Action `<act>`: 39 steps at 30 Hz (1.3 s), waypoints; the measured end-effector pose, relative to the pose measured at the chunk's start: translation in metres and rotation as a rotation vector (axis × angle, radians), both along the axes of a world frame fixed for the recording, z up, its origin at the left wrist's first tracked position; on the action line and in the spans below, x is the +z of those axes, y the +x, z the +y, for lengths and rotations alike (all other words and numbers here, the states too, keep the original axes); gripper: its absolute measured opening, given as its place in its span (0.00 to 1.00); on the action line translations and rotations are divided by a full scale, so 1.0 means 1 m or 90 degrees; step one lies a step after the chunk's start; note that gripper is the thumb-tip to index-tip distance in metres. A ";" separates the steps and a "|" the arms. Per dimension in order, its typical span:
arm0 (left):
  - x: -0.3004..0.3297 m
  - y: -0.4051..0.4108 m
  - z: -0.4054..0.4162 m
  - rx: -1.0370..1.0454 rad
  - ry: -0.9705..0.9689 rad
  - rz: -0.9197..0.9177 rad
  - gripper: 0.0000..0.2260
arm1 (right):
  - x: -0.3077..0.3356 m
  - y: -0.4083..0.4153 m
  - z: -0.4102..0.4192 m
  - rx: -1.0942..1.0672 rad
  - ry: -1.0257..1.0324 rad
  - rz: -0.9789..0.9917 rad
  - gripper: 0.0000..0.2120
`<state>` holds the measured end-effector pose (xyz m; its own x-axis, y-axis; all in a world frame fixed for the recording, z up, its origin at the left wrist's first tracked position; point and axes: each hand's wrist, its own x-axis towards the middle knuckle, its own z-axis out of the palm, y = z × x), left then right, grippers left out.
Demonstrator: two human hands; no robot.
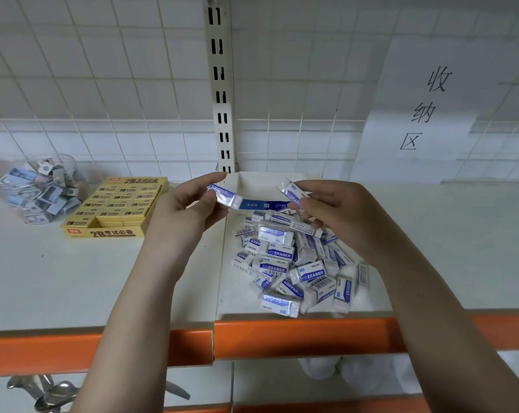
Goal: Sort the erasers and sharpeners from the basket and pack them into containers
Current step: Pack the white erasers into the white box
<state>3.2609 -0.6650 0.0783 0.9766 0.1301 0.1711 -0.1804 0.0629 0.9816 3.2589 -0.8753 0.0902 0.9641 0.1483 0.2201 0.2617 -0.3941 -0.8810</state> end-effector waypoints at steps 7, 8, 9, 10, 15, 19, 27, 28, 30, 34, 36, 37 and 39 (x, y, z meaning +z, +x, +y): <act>-0.002 0.007 0.008 0.017 0.027 -0.025 0.12 | 0.019 0.049 0.002 0.012 -0.078 0.045 0.10; -0.002 0.007 0.009 0.018 0.030 -0.029 0.12 | 0.021 0.056 0.004 0.010 -0.093 0.048 0.10; -0.002 0.008 0.011 0.020 0.031 -0.031 0.12 | 0.023 0.063 0.006 0.010 -0.104 0.052 0.11; -0.002 0.008 0.012 0.023 0.028 -0.031 0.11 | 0.024 0.070 0.009 0.015 -0.108 0.058 0.11; -0.003 0.010 0.019 0.045 0.020 -0.024 0.11 | 0.027 0.084 0.018 0.060 -0.073 0.090 0.13; -0.005 0.012 0.023 0.047 0.025 -0.023 0.11 | 0.023 0.092 0.024 0.063 -0.060 0.105 0.12; -0.007 0.016 0.023 0.065 0.042 -0.003 0.11 | 0.002 0.140 0.038 -0.088 -0.005 0.279 0.09; -0.008 0.017 0.023 0.074 0.032 0.008 0.11 | -0.003 0.145 0.041 -0.100 -0.008 0.292 0.10; -0.009 0.019 0.023 0.091 0.001 0.031 0.11 | -0.012 0.153 0.046 -0.121 -0.009 0.296 0.11; -0.015 0.022 0.027 0.125 0.005 0.035 0.10 | -0.023 0.157 0.056 -0.137 0.031 0.278 0.09; -0.018 0.022 0.028 0.122 -0.028 0.034 0.06 | -0.027 0.155 0.059 -0.129 0.043 0.271 0.04; -0.019 0.022 0.028 0.122 -0.053 0.036 0.06 | -0.029 0.154 0.060 -0.127 0.042 0.267 0.05; -0.019 0.023 0.029 0.121 -0.088 0.036 0.06 | -0.032 0.154 0.060 -0.134 0.035 0.254 0.03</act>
